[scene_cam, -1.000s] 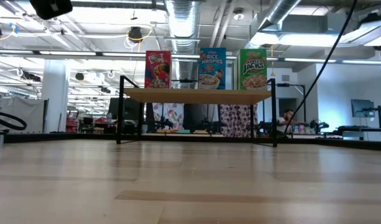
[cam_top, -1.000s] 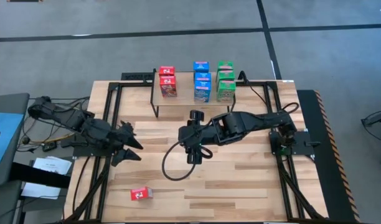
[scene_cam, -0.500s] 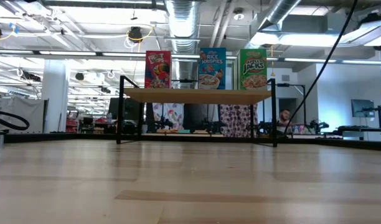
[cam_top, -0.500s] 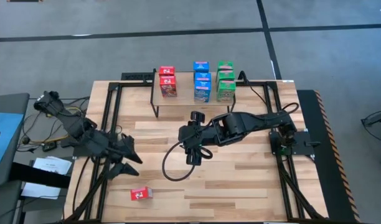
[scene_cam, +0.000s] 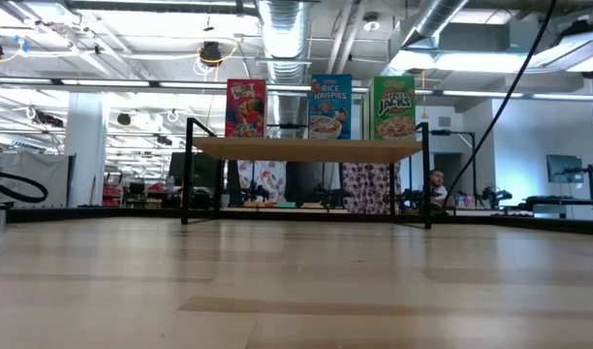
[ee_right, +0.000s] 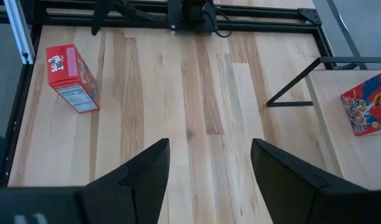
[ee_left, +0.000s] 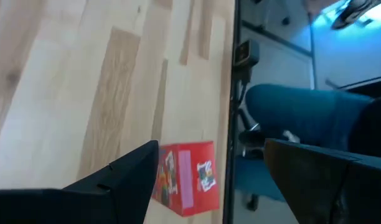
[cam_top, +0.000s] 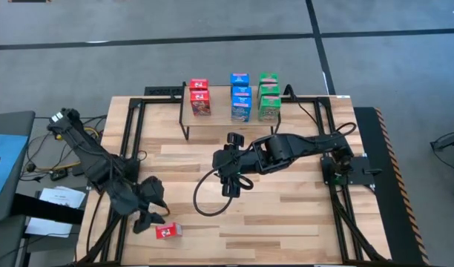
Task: Stack cereal on shelf
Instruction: Put the red cereal box on the shelf
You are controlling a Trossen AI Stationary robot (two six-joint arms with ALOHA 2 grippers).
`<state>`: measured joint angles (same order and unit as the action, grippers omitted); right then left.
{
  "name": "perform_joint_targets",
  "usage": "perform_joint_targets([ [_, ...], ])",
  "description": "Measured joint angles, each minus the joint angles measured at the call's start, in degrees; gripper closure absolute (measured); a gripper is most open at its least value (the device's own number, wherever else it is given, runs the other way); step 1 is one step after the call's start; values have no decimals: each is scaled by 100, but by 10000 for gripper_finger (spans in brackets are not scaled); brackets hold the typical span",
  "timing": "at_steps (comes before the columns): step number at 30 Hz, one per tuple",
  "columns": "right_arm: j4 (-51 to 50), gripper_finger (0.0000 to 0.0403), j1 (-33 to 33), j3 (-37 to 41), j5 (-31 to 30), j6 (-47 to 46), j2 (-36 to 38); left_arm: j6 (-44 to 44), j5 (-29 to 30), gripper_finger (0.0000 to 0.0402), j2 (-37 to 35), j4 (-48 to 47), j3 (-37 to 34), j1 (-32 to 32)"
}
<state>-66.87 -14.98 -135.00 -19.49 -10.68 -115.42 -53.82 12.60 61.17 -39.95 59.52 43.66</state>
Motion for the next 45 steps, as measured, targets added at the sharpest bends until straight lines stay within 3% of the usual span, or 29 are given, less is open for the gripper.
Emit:
perform_joint_targets([
  [16,-5,152,0,117,9,2,-13,-706,95,123,1265,-477,10,547],
  [45,-42,152,11,131,17,-442,-15,-1066,332,123,2054,-406,261,956],
])
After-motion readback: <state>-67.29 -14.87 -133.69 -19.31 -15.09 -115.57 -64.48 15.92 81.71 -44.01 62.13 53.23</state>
